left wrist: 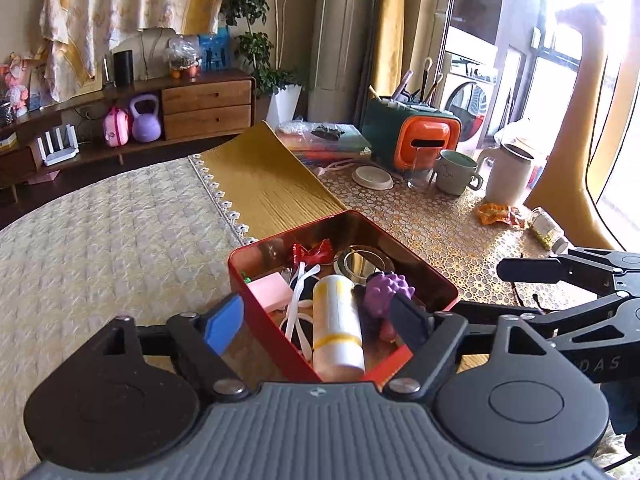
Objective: Organize rigid objects
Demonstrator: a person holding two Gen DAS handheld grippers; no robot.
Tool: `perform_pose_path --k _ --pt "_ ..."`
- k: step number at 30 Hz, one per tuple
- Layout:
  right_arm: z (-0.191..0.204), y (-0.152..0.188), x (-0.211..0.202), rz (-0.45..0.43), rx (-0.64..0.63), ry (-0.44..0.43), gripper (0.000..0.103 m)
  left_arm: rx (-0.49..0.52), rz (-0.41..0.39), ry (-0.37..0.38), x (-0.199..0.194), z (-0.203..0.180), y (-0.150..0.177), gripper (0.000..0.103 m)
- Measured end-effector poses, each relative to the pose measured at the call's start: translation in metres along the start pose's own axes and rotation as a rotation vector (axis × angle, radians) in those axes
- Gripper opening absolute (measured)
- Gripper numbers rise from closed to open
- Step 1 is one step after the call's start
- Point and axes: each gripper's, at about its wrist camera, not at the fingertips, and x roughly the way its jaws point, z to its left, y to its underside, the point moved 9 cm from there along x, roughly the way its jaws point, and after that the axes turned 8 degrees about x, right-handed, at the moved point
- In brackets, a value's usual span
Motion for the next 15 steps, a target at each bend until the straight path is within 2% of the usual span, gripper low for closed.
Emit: perform_pose_path --k 7,9,12,15 --pt "0.011 0.001 -0.025 -0.062 0.002 -0.029 0.095 0.025 -0.023 -0.030 -0.029 -0.004 0.010 0.088" --pt "0.012 0.000 -0.031 -0.078 0.009 -0.036 0.096 0.024 -0.031 -0.029 -0.035 -0.006 0.013 0.103" --pt "0.014 -0.001 -0.040 -0.100 0.021 -0.056 0.103 0.001 -0.028 -0.029 -0.041 -0.007 0.018 0.103" --pt "0.019 0.000 -0.048 -0.122 0.000 -0.073 0.103 -0.020 -0.019 -0.025 -0.045 -0.007 0.024 0.103"
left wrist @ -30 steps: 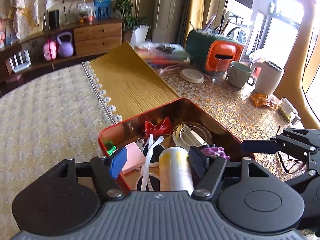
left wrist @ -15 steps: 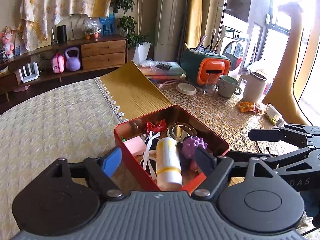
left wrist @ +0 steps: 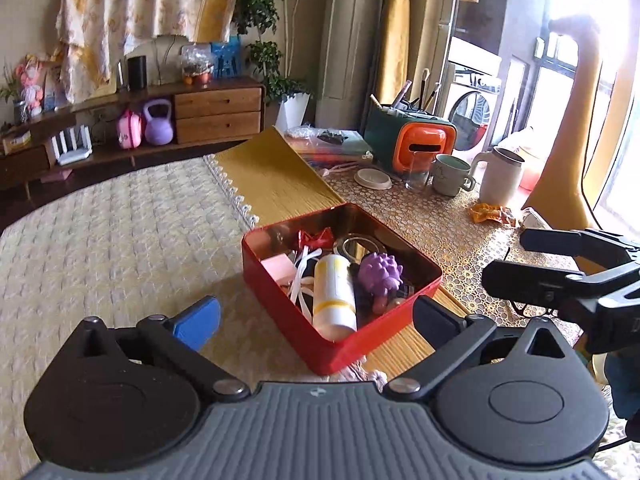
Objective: Organize rigid objects
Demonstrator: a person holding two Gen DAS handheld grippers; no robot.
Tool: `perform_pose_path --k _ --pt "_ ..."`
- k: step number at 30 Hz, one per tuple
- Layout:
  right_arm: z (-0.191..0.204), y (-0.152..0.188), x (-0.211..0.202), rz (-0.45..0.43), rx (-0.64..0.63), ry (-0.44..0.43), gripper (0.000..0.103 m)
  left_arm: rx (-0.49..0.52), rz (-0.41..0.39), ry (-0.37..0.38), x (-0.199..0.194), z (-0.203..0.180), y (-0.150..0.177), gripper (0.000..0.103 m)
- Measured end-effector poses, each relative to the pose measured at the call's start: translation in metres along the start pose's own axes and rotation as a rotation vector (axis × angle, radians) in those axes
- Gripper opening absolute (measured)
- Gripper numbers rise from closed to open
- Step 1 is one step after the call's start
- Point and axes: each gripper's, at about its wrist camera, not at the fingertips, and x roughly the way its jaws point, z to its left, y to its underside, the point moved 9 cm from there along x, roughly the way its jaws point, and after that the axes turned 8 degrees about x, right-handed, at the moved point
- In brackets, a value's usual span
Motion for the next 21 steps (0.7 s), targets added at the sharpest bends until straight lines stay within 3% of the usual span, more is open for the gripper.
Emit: perform_pose_path --k 13,21 --pt "0.007 0.009 -0.025 -0.041 0.034 0.007 0.103 -0.039 -0.036 0.024 -0.026 -0.010 0.007 0.103" --pt "0.001 0.013 -0.033 -0.044 0.090 0.004 0.103 -0.035 -0.047 -0.007 -0.033 -0.011 0.010 0.103"
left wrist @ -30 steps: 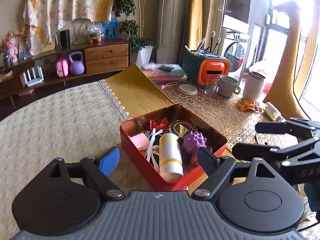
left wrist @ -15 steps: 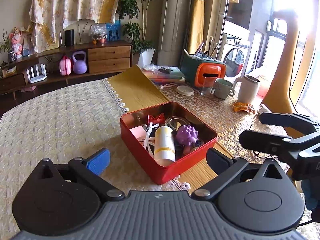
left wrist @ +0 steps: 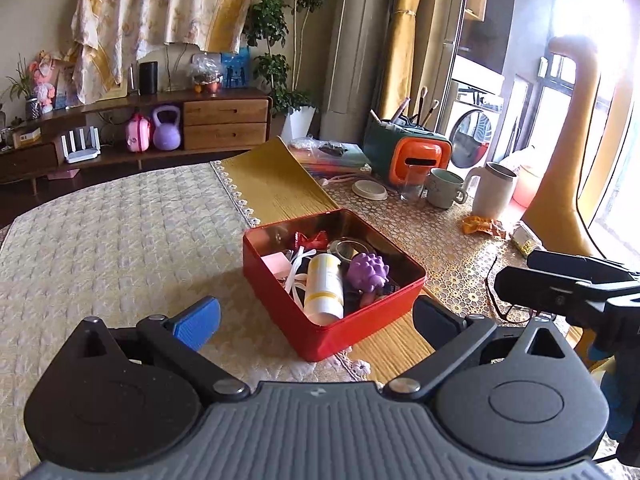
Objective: Organize rigid objects
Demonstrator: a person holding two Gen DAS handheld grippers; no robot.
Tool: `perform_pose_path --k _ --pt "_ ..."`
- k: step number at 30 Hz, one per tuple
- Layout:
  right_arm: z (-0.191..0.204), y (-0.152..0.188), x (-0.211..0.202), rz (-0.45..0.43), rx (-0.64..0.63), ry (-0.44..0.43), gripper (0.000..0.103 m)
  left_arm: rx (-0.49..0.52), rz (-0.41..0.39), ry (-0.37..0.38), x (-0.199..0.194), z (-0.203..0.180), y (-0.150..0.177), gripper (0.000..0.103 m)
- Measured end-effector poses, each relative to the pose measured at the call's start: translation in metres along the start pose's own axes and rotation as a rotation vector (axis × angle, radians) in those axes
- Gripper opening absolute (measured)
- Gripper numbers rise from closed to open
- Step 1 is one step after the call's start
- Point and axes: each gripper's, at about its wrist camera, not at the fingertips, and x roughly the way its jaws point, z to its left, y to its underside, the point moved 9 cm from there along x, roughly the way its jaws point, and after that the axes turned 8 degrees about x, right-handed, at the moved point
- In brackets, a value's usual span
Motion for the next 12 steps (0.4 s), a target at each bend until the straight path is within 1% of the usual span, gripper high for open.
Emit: perform_pose_path --k 4,7,12 --pt "0.0023 0.0020 -0.0011 0.002 -0.008 0.002 0.103 0.006 0.007 -0.007 0.0003 -0.0009 0.0030 0.103" --pt "0.0034 0.0026 -0.0008 0.004 -0.012 0.003 0.103 0.015 0.011 -0.028 0.0009 0.0001 0.0049 0.103" --pt "0.0057 0.0048 0.0000 0.014 -0.014 0.005 0.103 0.002 0.018 -0.014 0.0013 0.0012 0.0056 0.103"
